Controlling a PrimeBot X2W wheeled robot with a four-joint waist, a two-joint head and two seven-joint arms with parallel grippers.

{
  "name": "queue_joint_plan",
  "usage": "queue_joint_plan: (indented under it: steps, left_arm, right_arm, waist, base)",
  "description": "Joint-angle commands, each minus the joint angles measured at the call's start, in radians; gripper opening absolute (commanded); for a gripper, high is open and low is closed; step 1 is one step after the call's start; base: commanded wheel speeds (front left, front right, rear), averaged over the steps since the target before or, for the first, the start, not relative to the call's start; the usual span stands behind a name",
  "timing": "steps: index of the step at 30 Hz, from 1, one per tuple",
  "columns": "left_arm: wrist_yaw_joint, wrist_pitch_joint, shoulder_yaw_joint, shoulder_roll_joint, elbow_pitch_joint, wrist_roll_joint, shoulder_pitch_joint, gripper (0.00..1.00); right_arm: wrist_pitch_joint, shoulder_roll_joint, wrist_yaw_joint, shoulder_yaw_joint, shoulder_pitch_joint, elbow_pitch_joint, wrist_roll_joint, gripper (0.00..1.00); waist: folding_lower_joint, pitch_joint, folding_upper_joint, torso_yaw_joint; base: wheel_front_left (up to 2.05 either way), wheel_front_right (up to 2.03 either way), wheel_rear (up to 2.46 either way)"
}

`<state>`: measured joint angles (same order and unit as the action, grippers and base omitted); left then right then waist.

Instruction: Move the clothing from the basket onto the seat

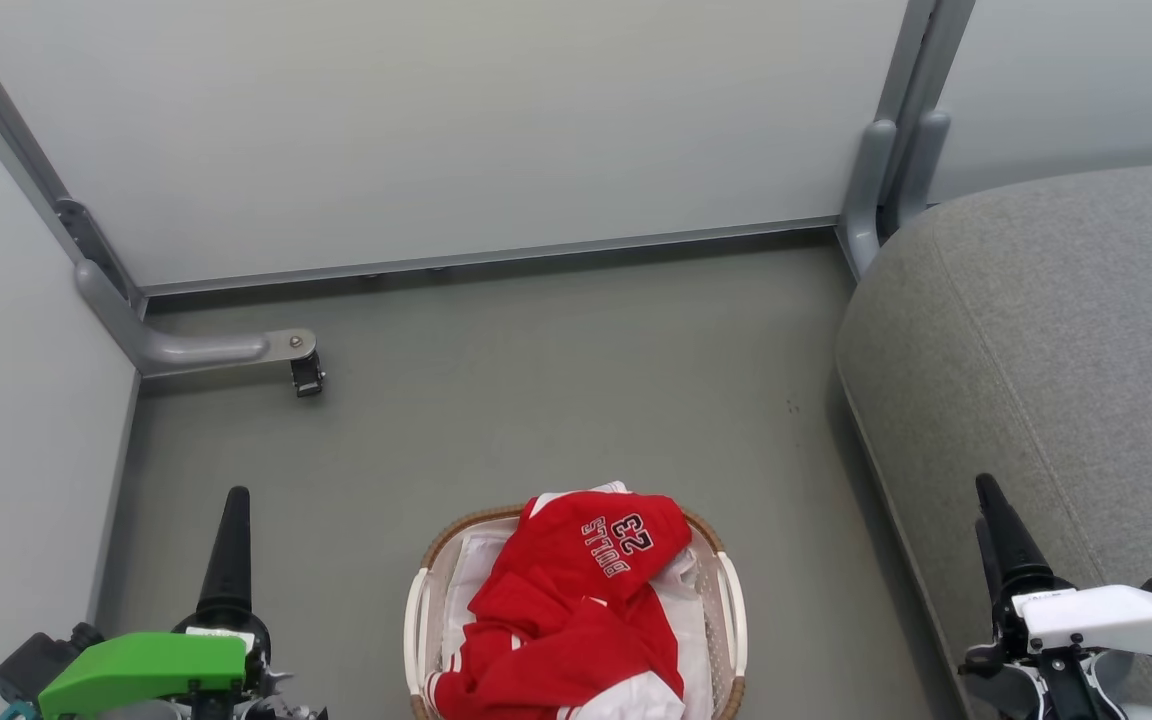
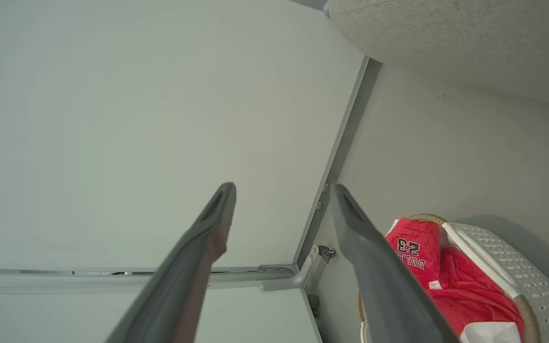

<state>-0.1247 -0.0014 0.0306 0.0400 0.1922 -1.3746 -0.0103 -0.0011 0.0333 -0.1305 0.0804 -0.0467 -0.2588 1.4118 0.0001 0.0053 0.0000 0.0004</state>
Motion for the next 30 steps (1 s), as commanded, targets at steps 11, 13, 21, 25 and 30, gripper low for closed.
queue_joint_plan:
  steps: [11,13,21,25,30]
  left_arm:
    - [0.030,-0.049,-0.032,0.006,-0.077,0.243,0.011,1.00]
    - [0.034,-0.056,-0.040,0.006,-0.084,0.282,0.014,1.00]
    - [0.039,-0.083,-0.075,0.007,-0.102,0.454,0.030,1.00]
    - [0.045,-0.095,-0.091,0.008,-0.109,0.527,0.037,1.00]
    - [0.053,-0.110,-0.104,0.008,-0.115,0.598,0.047,1.00]
  right_arm:
    - [-0.049,0.010,0.000,0.011,0.006,0.058,-0.246,1.00]
    - [-0.056,0.011,0.000,0.008,0.008,0.065,-0.287,1.00]
    - [-0.082,0.012,0.000,-0.009,0.019,0.083,-0.451,1.00]
    - [-0.095,0.012,0.000,-0.018,0.024,0.087,-0.521,1.00]
    - [-0.111,0.013,0.000,-0.031,0.030,0.088,-0.598,1.00]
  waist:
    - [-0.0001,0.002,0.0000,0.003]
    - [-0.0001,0.002,0.0000,0.003]
    - [-0.0001,0.003,0.0000,0.003]
    - [-0.0001,0.003,0.0000,0.003]
    - [-0.0001,0.004,0.0000,0.004]
  base:
    - [0.00,0.00,0.00]
    - [0.00,0.00,0.00]
    - [0.00,0.00,0.00]
    - [0.00,0.00,0.00]
    - [0.00,0.00,0.00]
